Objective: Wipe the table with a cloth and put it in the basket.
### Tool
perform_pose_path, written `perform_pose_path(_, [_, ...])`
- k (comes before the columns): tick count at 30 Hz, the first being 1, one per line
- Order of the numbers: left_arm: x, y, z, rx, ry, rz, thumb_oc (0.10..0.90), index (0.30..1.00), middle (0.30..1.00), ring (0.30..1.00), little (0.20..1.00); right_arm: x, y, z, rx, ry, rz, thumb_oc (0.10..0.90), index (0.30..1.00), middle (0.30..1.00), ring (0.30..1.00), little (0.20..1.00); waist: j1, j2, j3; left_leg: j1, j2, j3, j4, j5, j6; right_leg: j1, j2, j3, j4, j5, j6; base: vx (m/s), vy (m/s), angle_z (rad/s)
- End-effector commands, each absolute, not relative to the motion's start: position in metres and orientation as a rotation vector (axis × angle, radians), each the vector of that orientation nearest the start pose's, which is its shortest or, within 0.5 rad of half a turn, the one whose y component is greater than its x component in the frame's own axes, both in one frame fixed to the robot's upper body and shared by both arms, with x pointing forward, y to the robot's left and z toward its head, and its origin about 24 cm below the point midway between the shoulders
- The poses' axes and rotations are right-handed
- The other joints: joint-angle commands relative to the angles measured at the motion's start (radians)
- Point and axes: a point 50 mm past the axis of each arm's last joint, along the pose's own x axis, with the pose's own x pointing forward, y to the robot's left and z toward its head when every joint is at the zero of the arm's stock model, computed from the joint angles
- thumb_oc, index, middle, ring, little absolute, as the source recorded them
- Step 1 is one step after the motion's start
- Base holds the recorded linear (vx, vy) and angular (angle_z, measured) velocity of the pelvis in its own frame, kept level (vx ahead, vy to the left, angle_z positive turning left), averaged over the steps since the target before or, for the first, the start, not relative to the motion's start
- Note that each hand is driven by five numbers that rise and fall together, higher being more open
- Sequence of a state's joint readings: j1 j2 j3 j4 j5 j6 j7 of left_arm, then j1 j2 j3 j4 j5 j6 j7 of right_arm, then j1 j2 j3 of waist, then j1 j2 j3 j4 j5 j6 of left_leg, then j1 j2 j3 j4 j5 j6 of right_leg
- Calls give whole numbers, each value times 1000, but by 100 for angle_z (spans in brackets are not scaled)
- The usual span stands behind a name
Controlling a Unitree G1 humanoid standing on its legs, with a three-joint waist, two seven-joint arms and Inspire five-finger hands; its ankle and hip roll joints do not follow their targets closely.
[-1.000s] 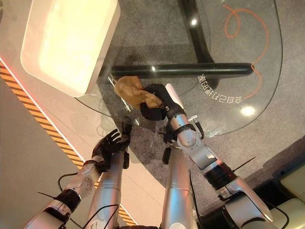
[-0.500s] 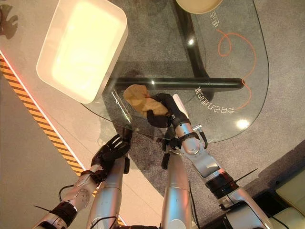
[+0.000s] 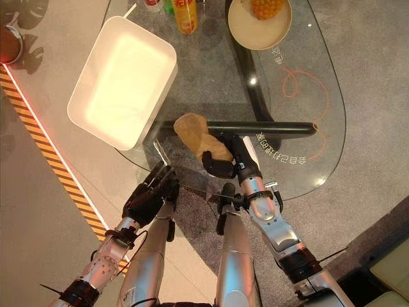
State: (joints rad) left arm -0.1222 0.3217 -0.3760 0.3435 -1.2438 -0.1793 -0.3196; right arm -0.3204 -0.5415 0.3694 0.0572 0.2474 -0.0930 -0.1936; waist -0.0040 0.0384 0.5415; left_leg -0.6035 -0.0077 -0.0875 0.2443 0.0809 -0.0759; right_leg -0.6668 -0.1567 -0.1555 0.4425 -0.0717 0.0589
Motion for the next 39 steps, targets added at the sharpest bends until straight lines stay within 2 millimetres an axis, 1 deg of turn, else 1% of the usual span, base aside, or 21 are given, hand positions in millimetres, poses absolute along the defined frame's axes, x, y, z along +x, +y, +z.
perform_pose_path(1, [249, 149, 19, -929, 13, -384, 800, 900, 900, 900, 900, 271, -132, 185, -180, -677, 357, 100, 300, 300, 300, 200, 3, -31, -21, 24, -76, 119, 83, -112, 82, 78, 104, 19, -130, 75, 3, 6, -7, -3])
perform_pose_path(3, [251, 150, 22, -978, -3, -376, 800, 900, 900, 900, 900, 265, -128, 189, -176, -702, 439, 100, 300, 300, 300, 200, -1, -36, -21, 23, -76, 121, 95, -117, 83, 80, 105, 23, -126, 74, 2, 24, -3, -3])
perform_pose_path(5, [253, 150, 26, -1021, -9, -357, 800, 900, 900, 900, 900, 258, -122, 192, -129, -712, 532, 100, 300, 300, 300, 200, -4, -42, -21, 19, -74, 127, 102, -119, 83, 78, 105, 26, -124, 73, 1, 22, 6, -5])
perform_pose_path(7, [254, 150, 26, -1024, -7, -351, 800, 900, 900, 900, 900, 257, -121, 193, -117, -714, 551, 100, 300, 300, 300, 200, -4, -43, -21, 18, -74, 127, 102, -119, 83, 78, 106, 27, -124, 73, 1, 8, 1, -9])
perform_pose_path(8, [256, 149, 27, -1027, 1, -338, 800, 900, 900, 900, 900, 251, -116, 193, -81, -717, 623, 100, 300, 300, 300, 200, -8, -46, -21, 12, -74, 129, 105, -117, 83, 73, 106, 30, -123, 76, 3, 5, -1, -10])
perform_pose_path(10, [257, 148, 28, -1032, 0, -340, 800, 900, 900, 900, 900, 250, -115, 193, -79, -716, 643, 100, 300, 300, 300, 200, -9, -47, -21, 12, -74, 130, 104, -116, 84, 71, 106, 31, -124, 77, 4, 2, -2, -3])
perform_pose_path(12, [261, 146, 33, -1056, -3, -347, 800, 900, 900, 900, 900, 247, -110, 190, -110, -708, 698, 100, 300, 300, 300, 200, -13, -51, -21, 6, -74, 136, 106, -116, 85, 66, 106, 34, -127, 79, 6, 0, 0, 0])
perform_pose_path(15, [264, 144, 40, -1090, -10, -351, 800, 900, 900, 900, 900, 245, -108, 189, -117, -694, 739, 100, 300, 300, 300, 200, -17, -53, -21, -2, -74, 140, 111, -116, 85, 61, 105, 36, -128, 82, 7, 0, 0, 0])
perform_pose_path(20, [267, 140, 50, -1159, -49, -411, 800, 900, 900, 900, 900, 247, -106, 183, -147, -659, 744, 100, 300, 300, 300, 200, -19, -54, -21, -11, -74, 144, 113, -112, 83, 56, 104, 39, -132, 84, 7, 0, 0, 0])
perform_pose_path(22, [266, 135, 58, -1250, -85, -491, 800, 900, 900, 900, 900, 248, -107, 179, -149, -638, 753, 100, 300, 300, 300, 200, -21, -53, -21, -16, -73, 145, 116, -113, 82, 52, 103, 39, -131, 84, 7, 0, 0, 0])
perform_pose_path(26, [262, 127, 67, -1298, -137, -615, 800, 900, 900, 900, 900, 250, -105, 173, -122, -603, 760, 100, 300, 300, 300, 200, -21, -52, -21, -20, -74, 146, 113, -110, 80, 49, 104, 40, -135, 86, 6, 0, 0, 0])
perform_pose_path(29, [261, 122, 78, -1356, -217, -735, 800, 900, 900, 900, 900, 256, -104, 166, -133, -567, 723, 100, 300, 300, 300, 200, -20, -50, -21, -21, -72, 147, 113, -110, 78, 47, 102, 39, -135, 85, 4, 0, 0, 0])
perform_pose_path(33, [259, 117, 88, -1391, -275, -834, 800, 900, 900, 900, 900, 260, -106, 162, -118, -551, 688, 100, 300, 300, 300, 200, -20, -49, -21, -20, -72, 147, 111, -110, 76, 49, 100, 40, -136, 86, 4, 0, 0, 0])
perform_pose_path(39, [256, 108, 99, -1365, -303, -958, 800, 900, 900, 900, 900, 264, -106, 164, -84, -557, 633, 100, 300, 300, 300, 200, -23, -46, -21, -19, -75, 146, 108, -109, 77, 45, 100, 43, -136, 89, 4, 0, 0, 0])
